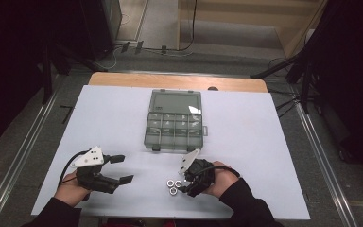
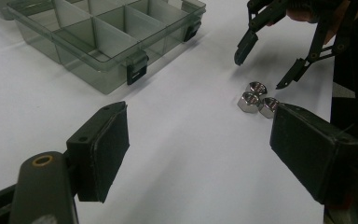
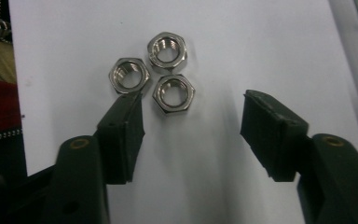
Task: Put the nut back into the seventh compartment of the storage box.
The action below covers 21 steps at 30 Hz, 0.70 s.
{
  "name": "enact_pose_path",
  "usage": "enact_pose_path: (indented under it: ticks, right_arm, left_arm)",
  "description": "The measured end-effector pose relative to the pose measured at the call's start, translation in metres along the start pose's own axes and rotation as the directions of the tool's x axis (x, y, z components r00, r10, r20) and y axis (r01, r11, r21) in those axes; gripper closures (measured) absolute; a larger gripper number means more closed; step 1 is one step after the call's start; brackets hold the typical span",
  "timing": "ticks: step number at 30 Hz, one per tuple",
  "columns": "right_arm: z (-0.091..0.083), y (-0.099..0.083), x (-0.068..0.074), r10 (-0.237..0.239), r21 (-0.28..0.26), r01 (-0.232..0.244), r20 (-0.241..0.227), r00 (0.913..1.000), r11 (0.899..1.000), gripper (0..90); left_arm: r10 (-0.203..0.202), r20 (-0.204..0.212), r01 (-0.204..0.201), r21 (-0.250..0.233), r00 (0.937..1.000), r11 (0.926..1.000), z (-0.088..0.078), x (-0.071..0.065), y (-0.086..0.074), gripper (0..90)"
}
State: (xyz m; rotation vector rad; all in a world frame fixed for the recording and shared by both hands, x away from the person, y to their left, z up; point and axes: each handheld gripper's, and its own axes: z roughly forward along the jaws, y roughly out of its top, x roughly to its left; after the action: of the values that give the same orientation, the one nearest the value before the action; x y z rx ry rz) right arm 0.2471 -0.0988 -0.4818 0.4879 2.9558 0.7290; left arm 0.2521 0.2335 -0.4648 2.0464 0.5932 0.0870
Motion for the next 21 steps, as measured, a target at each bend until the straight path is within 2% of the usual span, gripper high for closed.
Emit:
enact_pose_path:
  ticks: [6,11,14,15,16,18,21]
  right_arm:
    - [0.003,0.003,0.003,-0.009,-0.003,0.009,-0.014,0.9999,1.0,47.8]
    - [0.009,0.003,0.003,-0.038,0.007,0.038,-0.019,0.9991,0.999,57.9]
    - [0.01,0.003,0.003,-0.044,0.0,0.045,-0.03,0.9986,0.999,60.6]
    - [0.01,0.003,0.003,-0.044,0.0,0.045,-0.03,0.9986,0.999,60.6]
    - [0.011,0.004,0.003,-0.058,-0.006,0.058,-0.021,0.9981,0.998,64.2]
    - [0.011,0.005,0.004,-0.051,-0.002,0.051,-0.021,0.9985,0.999,67.5]
    - [0.012,0.006,0.003,-0.058,-0.004,0.058,-0.018,0.9981,0.998,68.1]
  left_arm:
    - [0.002,0.0,-0.002,0.004,1.0,1.0,0.0,0.0,0.0,19.8]
    - [-0.002,0.0,0.002,-0.001,1.0,1.0,0.0,0.0,0.0,19.8]
    - [-0.001,0.006,0.001,-0.006,1.0,1.0,0.0,-0.001,0.0,19.8]
    - [-0.001,0.006,0.001,-0.006,1.0,1.0,0.0,-0.001,0.0,19.8]
    - [0.001,0.007,-0.001,-0.004,1.0,1.0,0.001,-0.001,0.001,19.8]
    - [0.004,0.004,-0.004,-0.002,1.0,1.0,0.001,0.0,0.001,19.8]
    - [0.004,0.0,-0.004,0.001,1.0,1.0,0.0,-0.001,0.001,19.8]
